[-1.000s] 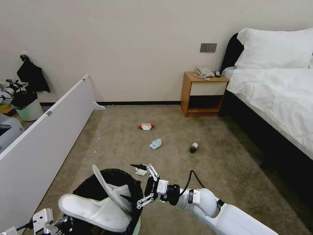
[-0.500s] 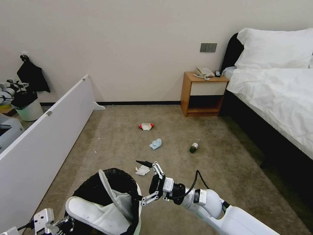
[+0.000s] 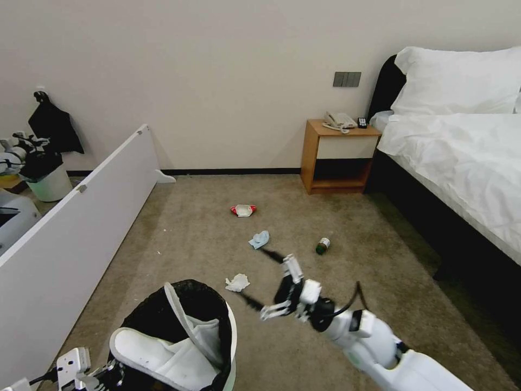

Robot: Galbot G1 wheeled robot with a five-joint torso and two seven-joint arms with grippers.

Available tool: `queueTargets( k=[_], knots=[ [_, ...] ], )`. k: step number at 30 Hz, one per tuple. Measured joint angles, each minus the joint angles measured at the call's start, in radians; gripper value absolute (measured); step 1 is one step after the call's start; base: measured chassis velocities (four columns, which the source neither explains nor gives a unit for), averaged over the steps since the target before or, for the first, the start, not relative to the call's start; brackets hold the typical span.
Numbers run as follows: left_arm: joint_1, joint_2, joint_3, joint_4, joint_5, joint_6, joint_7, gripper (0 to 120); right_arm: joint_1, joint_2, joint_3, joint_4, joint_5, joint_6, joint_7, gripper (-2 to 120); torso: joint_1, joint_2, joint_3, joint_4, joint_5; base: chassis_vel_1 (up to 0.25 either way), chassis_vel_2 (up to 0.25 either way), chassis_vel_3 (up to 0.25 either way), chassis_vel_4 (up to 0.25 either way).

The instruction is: Pick up the trash bin, then pick up the garbage from the floor and place it into the trash bin.

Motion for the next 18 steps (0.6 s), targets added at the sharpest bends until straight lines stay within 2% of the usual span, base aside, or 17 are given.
queueTargets(
  k=[5, 7, 8, 9, 10, 11, 12, 13, 14, 16, 18],
  knots=[
    [0.013, -0.003, -0.001, 0.000, 0.010, 0.000, 0.001, 2, -0.094, -0.008, 0.119, 0.036, -0.014, -0.049, 0.029, 100, 0.000, 0.000, 0.000, 0.0004, 0.0001, 0.000, 0.000, 0.000, 0.000],
    [0.018, -0.005, -0.005, 0.000, 0.011, 0.000, 0.002, 2, -0.171, -0.006, 0.194, 0.061, -0.054, -0.098, 0.091, 100, 0.000, 0.000, 0.000, 0.0002, -0.0001, 0.000, 0.000, 0.000, 0.000],
    [0.018, -0.005, -0.005, 0.000, 0.011, 0.000, 0.002, 2, -0.171, -0.006, 0.194, 0.061, -0.054, -0.098, 0.091, 100, 0.000, 0.000, 0.000, 0.0002, -0.0001, 0.000, 0.000, 0.000, 0.000],
    [0.019, 0.000, -0.007, 0.000, 0.009, 0.000, 0.002, 2, -0.216, 0.000, 0.224, 0.077, -0.096, -0.135, 0.165, 100, 0.000, 0.000, 0.000, 0.0002, 0.0001, 0.000, 0.000, 0.000, 0.000],
    [0.019, 0.000, -0.007, 0.000, 0.009, 0.000, 0.002, 2, -0.216, 0.000, 0.224, 0.077, -0.096, -0.135, 0.165, 100, 0.000, 0.000, 0.000, 0.0002, 0.0001, 0.000, 0.000, 0.000, 0.000],
    [0.016, 0.005, -0.006, 0.000, 0.007, 0.000, 0.002, 2, -0.258, 0.011, 0.260, 0.094, -0.140, -0.173, 0.230, 100, 0.000, 0.000, 0.000, 0.0005, 0.0002, 0.000, 0.000, 0.000, 0.000],
    [0.016, 0.005, -0.006, 0.000, 0.007, 0.000, 0.002, 2, -0.258, 0.011, 0.260, 0.094, -0.140, -0.173, 0.230, 100, 0.000, 0.000, 0.000, 0.0005, 0.0002, 0.000, 0.000, 0.000, 0.000],
    [0.006, 0.004, 0.001, 0.000, 0.009, 0.000, 0.008, 2, -0.314, 0.035, 0.316, 0.100, -0.216, -0.205, 0.303, 100, 0.000, 0.000, 0.000, 0.0004, -0.0003, 0.000, 0.000, 0.000, 0.000],
    [0.006, 0.004, 0.001, 0.000, 0.009, 0.000, 0.008, 2, -0.314, 0.035, 0.316, 0.100, -0.216, -0.205, 0.303, 100, 0.000, 0.000, 0.000, 0.0004, -0.0003, 0.000, 0.000, 0.000, 0.000],
    [-0.015, 0.004, 0.004, 0.000, 0.022, -0.004, 0.022, 2, -0.429, 0.088, 0.432, 0.119, -0.311, -0.257, 0.360, 100, 0.000, 0.000, 0.000, 0.0003, -0.0002, 0.000, 0.000, 0.000, 0.000],
    [-0.018, 0.006, 0.002, 0.000, 0.025, -0.004, 0.024, 2, -0.452, 0.099, 0.452, 0.125, -0.323, -0.266, 0.362, 100, 0.000, 0.000, 0.000, 0.0001, -0.0002, 0.000, 0.000, 0.000, 0.000]
  ],
)
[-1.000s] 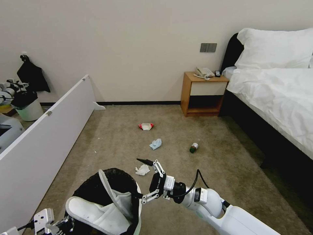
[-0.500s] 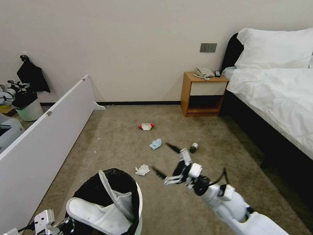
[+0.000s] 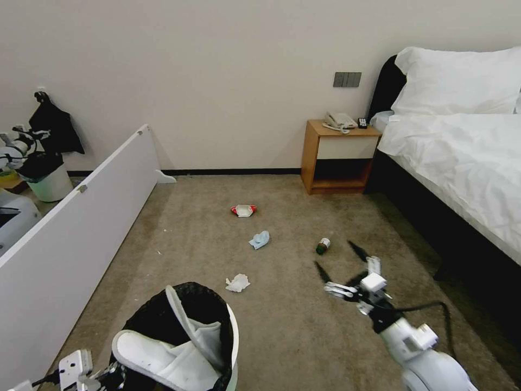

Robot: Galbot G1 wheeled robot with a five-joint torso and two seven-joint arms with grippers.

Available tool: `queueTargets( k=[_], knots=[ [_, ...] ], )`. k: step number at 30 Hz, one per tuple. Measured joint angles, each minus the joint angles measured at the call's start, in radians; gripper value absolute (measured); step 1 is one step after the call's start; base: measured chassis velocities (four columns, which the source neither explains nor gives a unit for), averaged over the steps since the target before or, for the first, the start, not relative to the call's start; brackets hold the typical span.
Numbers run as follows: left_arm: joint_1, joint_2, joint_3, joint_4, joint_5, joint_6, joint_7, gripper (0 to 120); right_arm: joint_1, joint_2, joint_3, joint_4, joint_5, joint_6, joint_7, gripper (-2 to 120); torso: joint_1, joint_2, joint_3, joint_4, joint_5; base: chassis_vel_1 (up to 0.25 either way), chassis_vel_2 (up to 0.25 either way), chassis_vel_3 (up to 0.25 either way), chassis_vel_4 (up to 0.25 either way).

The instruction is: Pick up the trash bin, then pick up the garbage from the floor and place it into the trash bin.

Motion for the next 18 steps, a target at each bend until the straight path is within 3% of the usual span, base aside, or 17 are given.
queueTargets(
  k=[3, 4, 5, 7, 11, 13, 18],
  knots=[
    [-0.005, 0.003, -0.002, 0.000, 0.018, -0.003, 0.010, 2, -0.070, 0.051, 0.047, 0.009, -0.048, -0.012, 0.013, 100, 0.000, 0.000, 0.000, 0.0001, -0.0002, 0.000, 0.000, 0.000, 0.000],
    [-0.011, 0.008, -0.003, 0.000, 0.047, -0.007, 0.022, 2, -0.134, 0.141, 0.083, 0.010, -0.097, -0.013, 0.022, 100, 0.000, 0.000, 0.000, -0.0002, 0.0000, 0.000, 0.000, 0.000, 0.000],
    [-0.011, 0.008, -0.003, 0.000, 0.047, -0.007, 0.022, 2, -0.134, 0.141, 0.083, 0.010, -0.097, -0.013, 0.022, 100, 0.000, 0.000, 0.000, -0.0002, 0.0000, 0.000, 0.000, 0.000, 0.000],
    [-0.015, 0.009, -0.016, 0.006, 0.065, -0.016, 0.039, 2, -0.187, 0.242, 0.097, -0.001, -0.131, 0.011, 0.020, 100, 0.000, 0.000, 0.000, 0.0001, -0.0003, 0.000, 0.000, 0.000, 0.000],
    [-0.015, 0.009, -0.031, 0.017, 0.080, -0.023, 0.053, 2, -0.212, 0.293, 0.097, -0.024, -0.150, 0.035, -0.003, 100, 0.000, 0.000, 0.000, 0.0001, 0.0001, 0.000, 0.000, 0.000, 0.000],
    [-0.014, 0.002, -0.046, 0.043, 0.167, -0.052, 0.100, 2, -0.239, 0.334, 0.085, -0.047, -0.174, 0.052, -0.013, 100, 0.000, 0.000, 0.000, 0.0001, -0.0003, 0.000, 0.000, 0.000, 0.000],
    [-0.014, -0.010, -0.058, 0.052, 0.172, -0.062, 0.116, 2, -0.283, 0.349, 0.045, -0.086, -0.200, 0.073, -0.010, 100, 0.000, 0.000, 0.000, -0.0001, -0.0003, 0.000, 0.000, 0.000, 0.000]
  ],
)
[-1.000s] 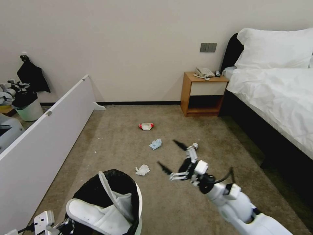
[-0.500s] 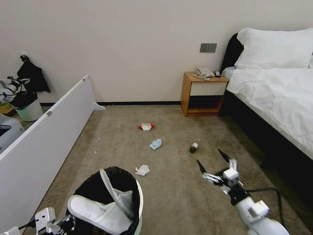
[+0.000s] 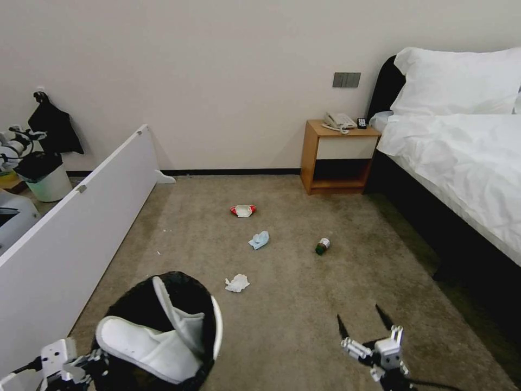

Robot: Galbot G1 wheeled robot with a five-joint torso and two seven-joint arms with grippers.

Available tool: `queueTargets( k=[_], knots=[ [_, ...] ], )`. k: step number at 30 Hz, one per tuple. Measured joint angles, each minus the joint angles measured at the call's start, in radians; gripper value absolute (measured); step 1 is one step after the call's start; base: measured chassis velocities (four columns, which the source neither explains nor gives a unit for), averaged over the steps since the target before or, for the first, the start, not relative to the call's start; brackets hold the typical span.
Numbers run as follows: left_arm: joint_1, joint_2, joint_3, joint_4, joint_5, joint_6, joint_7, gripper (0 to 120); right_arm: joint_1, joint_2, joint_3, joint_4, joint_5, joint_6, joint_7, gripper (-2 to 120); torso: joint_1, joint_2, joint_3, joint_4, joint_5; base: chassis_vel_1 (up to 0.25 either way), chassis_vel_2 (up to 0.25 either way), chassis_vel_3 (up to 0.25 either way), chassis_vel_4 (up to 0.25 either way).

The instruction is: Pick up the trash bin, then pick up the garbage from the floor and place it into the trash bin.

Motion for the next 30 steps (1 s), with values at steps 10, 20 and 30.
queueTargets(
  k=[10, 20, 30],
  knots=[
    [0.002, -0.025, -0.054, 0.029, 0.000, -0.025, 0.034, 2, -0.023, 0.038, -0.017, -0.036, -0.001, 0.032, -0.045, 100, 0.000, 0.000, 0.000, 0.0002, 0.0001, 0.000, 0.000, 0.000, 0.000],
    [0.014, -0.038, -0.079, 0.041, 0.000, -0.036, 0.054, 2, -0.029, 0.065, -0.027, -0.061, -0.055, 0.084, -0.074, 100, 0.000, 0.000, 0.000, 0.0002, 0.0002, 0.000, 0.000, 0.000, 0.000],
    [0.010, -0.040, -0.094, 0.047, -0.009, -0.036, 0.053, 2, -0.033, 0.055, -0.065, -0.056, -0.052, 0.084, -0.097, 100, 0.000, 0.000, 0.000, 0.0002, 0.0002, 0.000, 0.000, 0.000, 0.000]
  ],
)
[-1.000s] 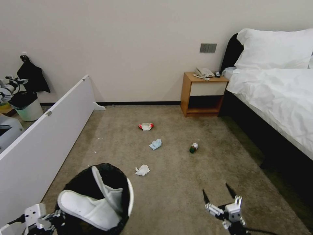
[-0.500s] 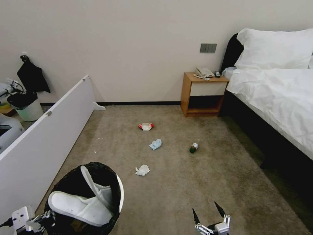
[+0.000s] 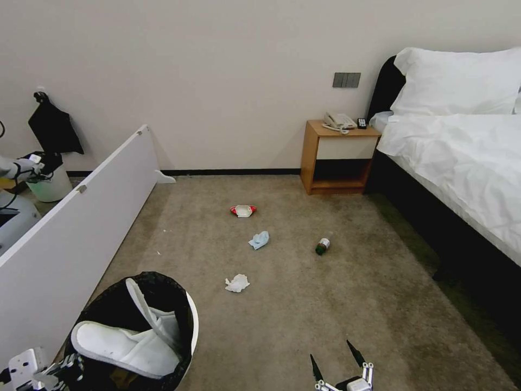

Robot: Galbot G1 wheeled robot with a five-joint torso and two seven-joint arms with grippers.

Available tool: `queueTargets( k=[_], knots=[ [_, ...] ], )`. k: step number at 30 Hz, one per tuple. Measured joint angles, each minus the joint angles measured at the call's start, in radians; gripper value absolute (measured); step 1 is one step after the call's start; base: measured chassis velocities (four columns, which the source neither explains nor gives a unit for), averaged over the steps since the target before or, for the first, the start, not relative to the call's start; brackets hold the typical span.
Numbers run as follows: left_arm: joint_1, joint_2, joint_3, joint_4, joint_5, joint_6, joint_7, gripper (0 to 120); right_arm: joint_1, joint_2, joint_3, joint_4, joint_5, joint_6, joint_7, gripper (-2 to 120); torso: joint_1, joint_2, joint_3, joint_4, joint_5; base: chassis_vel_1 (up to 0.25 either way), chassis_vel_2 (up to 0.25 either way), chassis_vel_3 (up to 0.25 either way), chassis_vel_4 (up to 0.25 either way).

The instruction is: Pick up the trash bin, then pick up the garbage from the floor and place it into the trash bin.

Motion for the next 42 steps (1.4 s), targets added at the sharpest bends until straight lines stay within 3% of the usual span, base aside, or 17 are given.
queueTargets(
  k=[8, 42],
  knots=[
    [0.000, -0.004, -0.013, 0.000, -0.008, 0.001, -0.001, 2, 0.022, -0.002, -0.014, -0.012, 0.018, -0.004, -0.009, 100, 0.000, 0.000, 0.000, 0.0000, 0.0001, 0.000, 0.000, 0.000, 0.000],
    [-0.005, -0.025, 0.008, -0.013, -0.008, 0.004, -0.004, 2, 0.040, 0.013, -0.014, -0.025, 0.039, -0.011, -0.033, 100, 0.000, 0.000, 0.000, 0.0000, 0.0001, 0.000, 0.000, 0.000, 0.000]
  ],
)
